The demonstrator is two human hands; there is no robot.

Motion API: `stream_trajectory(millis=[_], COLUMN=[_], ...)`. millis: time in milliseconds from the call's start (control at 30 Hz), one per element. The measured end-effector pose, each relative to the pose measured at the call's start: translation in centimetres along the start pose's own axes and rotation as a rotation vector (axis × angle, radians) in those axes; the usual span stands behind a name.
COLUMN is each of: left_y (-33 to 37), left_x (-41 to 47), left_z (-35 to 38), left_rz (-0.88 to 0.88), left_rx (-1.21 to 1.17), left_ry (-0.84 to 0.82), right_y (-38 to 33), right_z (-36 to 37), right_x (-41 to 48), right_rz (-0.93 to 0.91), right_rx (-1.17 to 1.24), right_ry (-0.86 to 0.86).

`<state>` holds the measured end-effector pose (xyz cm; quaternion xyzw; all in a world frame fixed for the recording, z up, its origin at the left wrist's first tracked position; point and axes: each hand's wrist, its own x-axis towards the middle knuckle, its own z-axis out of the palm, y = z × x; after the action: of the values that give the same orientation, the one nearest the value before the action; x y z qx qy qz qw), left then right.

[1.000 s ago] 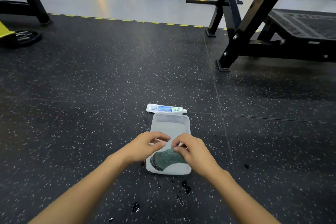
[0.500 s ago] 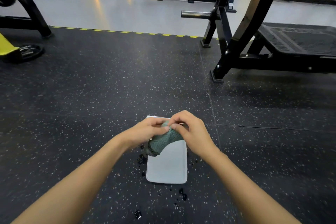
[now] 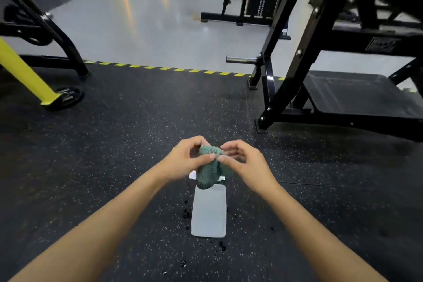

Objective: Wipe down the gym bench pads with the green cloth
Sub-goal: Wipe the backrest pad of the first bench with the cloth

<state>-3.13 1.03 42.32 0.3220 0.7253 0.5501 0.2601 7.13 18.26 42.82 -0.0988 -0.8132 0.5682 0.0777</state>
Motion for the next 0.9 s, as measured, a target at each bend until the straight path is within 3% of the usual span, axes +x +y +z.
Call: stream_trajectory(millis=[167, 333, 500, 700, 900], left_y=[11.8, 22.2, 31.8, 40.5, 45.7], left_x=[-0.7, -1.2, -1.3, -1.2, 0.0], left_z=[-3.6, -7.2, -10.1, -12.3, -11.2], left_rz=[0.043, 0.061, 0.077, 0.127, 0.166], left_rx=[0.002, -0.009, 0.099, 0.222, 0.272], left_ry=[0.02, 0.046, -0.039, -0.045, -0.142], right_y=[-10.3, -20.7, -30.0, -37.7, -40.6], right_z=[-4.1, -8.7, -11.9, -14.9, -18.7], right_x=[0.1, 0.2, 0.7, 0.1, -2.0], right_rz=[0.015, -0.036, -0.088, -0.148, -0.167], right_rx=[-0.099, -0.004, 0.0, 0.003, -0.061], right_ry=[-0.005, 0.021, 0.041, 0.075, 0.168])
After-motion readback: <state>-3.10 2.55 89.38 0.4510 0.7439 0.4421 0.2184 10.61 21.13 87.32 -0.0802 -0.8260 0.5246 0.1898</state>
